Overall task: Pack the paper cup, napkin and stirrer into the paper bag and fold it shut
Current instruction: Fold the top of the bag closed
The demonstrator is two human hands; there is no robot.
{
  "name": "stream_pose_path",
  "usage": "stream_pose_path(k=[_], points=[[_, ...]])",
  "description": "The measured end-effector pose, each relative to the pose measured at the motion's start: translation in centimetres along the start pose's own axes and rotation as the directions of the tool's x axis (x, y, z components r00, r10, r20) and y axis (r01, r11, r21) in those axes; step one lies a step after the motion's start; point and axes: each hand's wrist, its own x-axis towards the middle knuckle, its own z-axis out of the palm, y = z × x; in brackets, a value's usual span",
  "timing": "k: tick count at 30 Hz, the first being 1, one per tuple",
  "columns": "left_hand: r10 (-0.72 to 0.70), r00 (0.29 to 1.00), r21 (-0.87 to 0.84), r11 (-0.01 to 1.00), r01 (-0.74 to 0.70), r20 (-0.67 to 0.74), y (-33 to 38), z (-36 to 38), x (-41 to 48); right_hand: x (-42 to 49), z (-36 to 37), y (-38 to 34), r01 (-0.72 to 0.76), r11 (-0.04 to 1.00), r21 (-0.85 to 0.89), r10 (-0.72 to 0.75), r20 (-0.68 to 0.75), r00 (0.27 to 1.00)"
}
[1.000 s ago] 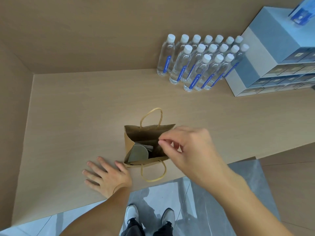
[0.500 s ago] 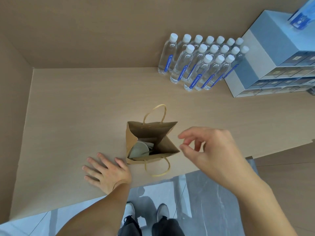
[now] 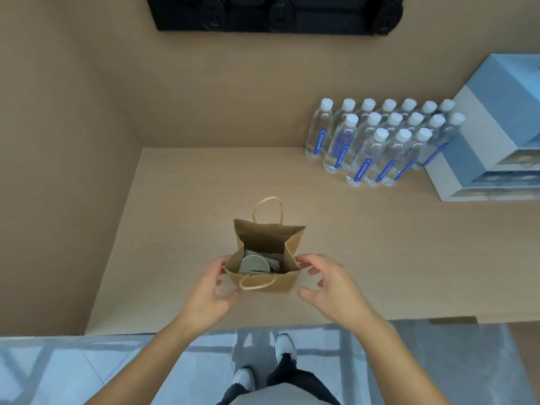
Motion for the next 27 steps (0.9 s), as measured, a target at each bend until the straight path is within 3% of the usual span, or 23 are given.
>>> stream_pose_path(k=[7, 11, 14, 18, 20, 23, 27], points=[[0.196, 0.981, 0.203, 0.961, -0.189, -0.012, 5.8, -0.9, 0.2, 4.1, 0.9, 0.5, 0.143, 0.984, 0.11, -0.143, -0.013, 0.99], [0.237, 0.97, 0.348, 0.916, -0.202, -0.061, 6.1, -1.7, 0.6, 5.2, 0.4, 1.7, 0.155, 0.969, 0.194, -0.141, -0.086, 0.986], [0.258, 0.95, 0.224, 0.95, -0.217, -0.173, 6.4, -1.2, 0.6, 5.7, 0.3, 1.6, 0.179, 0.942, 0.284, -0.148, -0.129, 0.981], [0.1, 0.938, -0.056, 0.99, -0.126, -0.331, 5.4, -0.5, 1.2, 6.1, 0.7, 2.2, 0.113, 0.916, 0.384, -0.037, -0.201, 0.979], [0.078, 0.939, -0.086, 0.99, -0.113, -0.335, 4.8, -0.4, 1.6, 6.2, 0.9, 2.4, 0.088, 0.865, 0.494, 0.027, -0.221, 0.975], [0.259, 0.912, 0.11, 0.966, -0.235, -0.318, 5.0, -0.4, 1.8, 6.0, 1.0, 2.4, 0.136, 0.838, 0.529, -0.008, -0.237, 0.971], [0.515, 0.824, 0.361, 0.834, -0.418, -0.235, 5.2, -0.6, 2.1, 6.0, 1.3, 2.5, 0.204, 0.817, 0.539, -0.065, -0.266, 0.962]])
